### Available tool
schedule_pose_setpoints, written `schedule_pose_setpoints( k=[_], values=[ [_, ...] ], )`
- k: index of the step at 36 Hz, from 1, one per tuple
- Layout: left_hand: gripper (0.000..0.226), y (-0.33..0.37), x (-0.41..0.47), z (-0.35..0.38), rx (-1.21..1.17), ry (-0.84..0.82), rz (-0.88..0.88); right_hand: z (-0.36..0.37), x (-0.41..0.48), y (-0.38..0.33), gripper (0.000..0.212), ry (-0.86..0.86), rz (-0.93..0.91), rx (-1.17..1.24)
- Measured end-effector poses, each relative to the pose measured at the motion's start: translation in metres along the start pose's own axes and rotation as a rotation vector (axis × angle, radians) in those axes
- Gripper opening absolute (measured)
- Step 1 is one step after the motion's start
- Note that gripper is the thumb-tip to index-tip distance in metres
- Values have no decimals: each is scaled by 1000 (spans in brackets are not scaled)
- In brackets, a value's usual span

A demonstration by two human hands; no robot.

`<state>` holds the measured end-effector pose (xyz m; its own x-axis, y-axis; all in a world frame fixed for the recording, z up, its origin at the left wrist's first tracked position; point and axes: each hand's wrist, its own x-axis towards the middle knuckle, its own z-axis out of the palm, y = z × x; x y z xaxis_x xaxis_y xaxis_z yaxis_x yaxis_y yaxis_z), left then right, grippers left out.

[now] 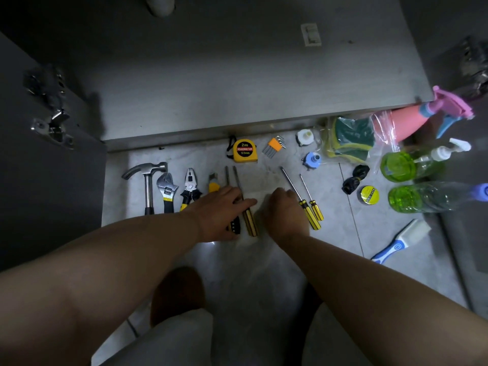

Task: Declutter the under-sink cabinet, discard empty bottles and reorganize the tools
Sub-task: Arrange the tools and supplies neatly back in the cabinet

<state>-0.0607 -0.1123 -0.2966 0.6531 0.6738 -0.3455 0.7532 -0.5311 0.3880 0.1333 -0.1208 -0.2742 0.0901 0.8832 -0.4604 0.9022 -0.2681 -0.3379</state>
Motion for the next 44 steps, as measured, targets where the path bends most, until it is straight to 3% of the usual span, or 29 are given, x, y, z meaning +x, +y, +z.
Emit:
schedule_pose_setpoints(
  k=[3,8,14,18,24,30,35,37,41,44],
  values=[
    [92,-1,2,2,-6,-17,2,-15,1,23,31,130,102,-134],
    [90,0,4,3,-12,-27,-14,-21,3,54,24,71,99,-374],
    [88,2,4,2,19,-4,-2,-22,11,47,26,12,209,-181],
    [89,3,5,3,20,0,-17,-20,5,29,33,34,92,-55],
    [87,5,5,0,19,0,-20,-1,-6,5,31,-152,19,29],
    [85,5,3,-3,35,-14,-15,9,-9,6,25,-203,48,49],
    [84,7,1,-7,69,-27,-17,-2,-6,19,19,-49,-9,1],
    [83,9,1,-10,98,-3,-11,-6,-5,28,26,-9,17,-42],
    [80,17,2,-14,168,68,22,-9,-3,42,48,-129,132,-102],
    [76,28,7,-12,175,49,57,-5,-2,41,41,-168,140,-76]
  ],
)
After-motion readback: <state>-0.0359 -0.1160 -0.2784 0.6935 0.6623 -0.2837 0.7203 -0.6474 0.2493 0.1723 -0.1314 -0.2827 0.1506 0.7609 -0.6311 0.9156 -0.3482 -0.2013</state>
